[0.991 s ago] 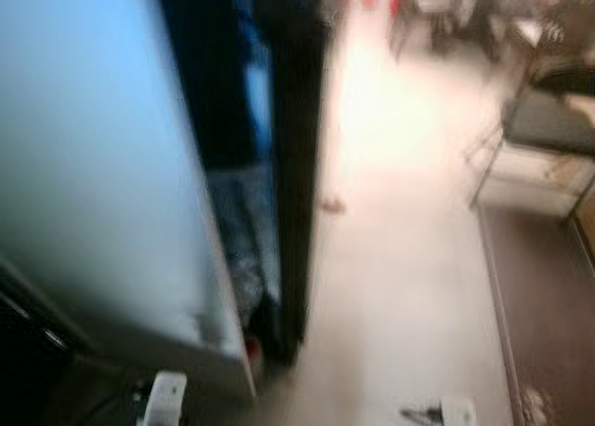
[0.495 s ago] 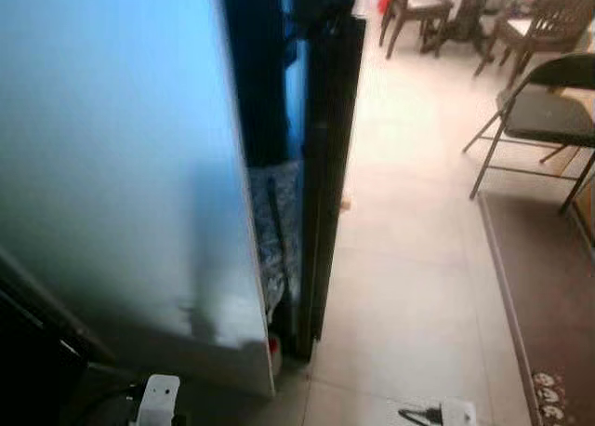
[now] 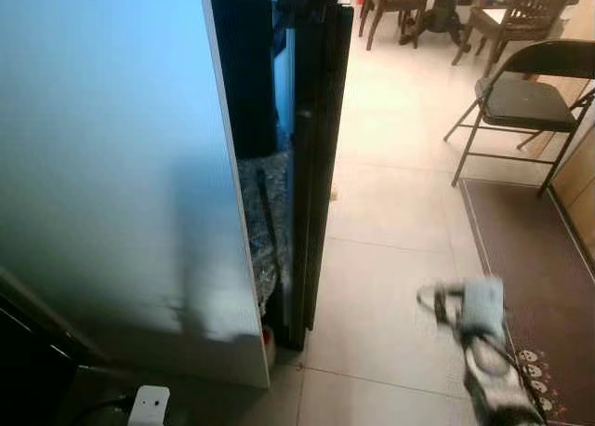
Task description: Restocking fridge
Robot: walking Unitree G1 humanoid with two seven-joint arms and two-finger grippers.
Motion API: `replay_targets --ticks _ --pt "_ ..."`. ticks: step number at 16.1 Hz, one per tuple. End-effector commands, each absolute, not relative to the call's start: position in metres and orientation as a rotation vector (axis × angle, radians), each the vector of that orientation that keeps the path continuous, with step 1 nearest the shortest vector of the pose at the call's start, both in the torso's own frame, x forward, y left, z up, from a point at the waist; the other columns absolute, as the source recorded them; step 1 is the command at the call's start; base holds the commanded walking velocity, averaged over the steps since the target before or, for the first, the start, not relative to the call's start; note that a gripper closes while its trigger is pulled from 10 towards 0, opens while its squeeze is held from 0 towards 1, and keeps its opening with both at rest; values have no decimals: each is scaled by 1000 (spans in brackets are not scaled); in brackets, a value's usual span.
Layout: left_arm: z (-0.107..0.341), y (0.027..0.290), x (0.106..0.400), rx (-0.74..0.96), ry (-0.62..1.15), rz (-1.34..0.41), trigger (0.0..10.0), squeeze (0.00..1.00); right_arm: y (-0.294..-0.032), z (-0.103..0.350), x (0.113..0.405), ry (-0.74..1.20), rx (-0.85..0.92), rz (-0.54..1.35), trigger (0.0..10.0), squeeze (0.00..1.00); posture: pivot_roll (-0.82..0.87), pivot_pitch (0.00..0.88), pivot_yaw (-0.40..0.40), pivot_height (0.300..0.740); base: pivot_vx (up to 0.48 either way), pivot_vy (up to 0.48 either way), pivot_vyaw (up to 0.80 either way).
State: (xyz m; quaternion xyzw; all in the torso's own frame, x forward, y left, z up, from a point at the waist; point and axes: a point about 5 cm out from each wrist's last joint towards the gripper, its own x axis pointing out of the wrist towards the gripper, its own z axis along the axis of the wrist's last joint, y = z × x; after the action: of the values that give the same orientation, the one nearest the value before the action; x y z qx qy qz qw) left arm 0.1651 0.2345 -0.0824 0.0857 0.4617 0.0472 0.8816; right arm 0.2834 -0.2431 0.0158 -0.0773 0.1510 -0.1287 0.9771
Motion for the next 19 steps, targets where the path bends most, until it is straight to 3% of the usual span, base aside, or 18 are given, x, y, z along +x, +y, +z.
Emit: replay_targets --ticks 1,5,8,9,11,19 --pt "-84 238 159 205 985 88 10000 0 -231 19 288 265 -127 -224 10000 0 -18 50 22 740 0 0 0" --pt "-83 245 156 205 987 103 10000 0 -191 53 314 68 -102 -88 10000 0 -20 58 25 740 0 0 0" --pt "-82 244 160 211 977 99 10000 0 -129 64 325 21 -194 184 10000 0 -14 55 25 740 0 0 0" --pt "-82 242 162 208 971 100 10000 0 -119 67 326 8 -234 261 10000 0 -14 54 24 740 0 0 0" --pt "-80 239 167 206 960 98 10000 0 -108 80 333 -30 -242 345 10000 0 -24 45 24 740 0 0 0" --pt "-81 230 170 206 955 89 10000 0 -96 105 352 -64 -192 362 10000 0 3 23 18 740 0 0 0"
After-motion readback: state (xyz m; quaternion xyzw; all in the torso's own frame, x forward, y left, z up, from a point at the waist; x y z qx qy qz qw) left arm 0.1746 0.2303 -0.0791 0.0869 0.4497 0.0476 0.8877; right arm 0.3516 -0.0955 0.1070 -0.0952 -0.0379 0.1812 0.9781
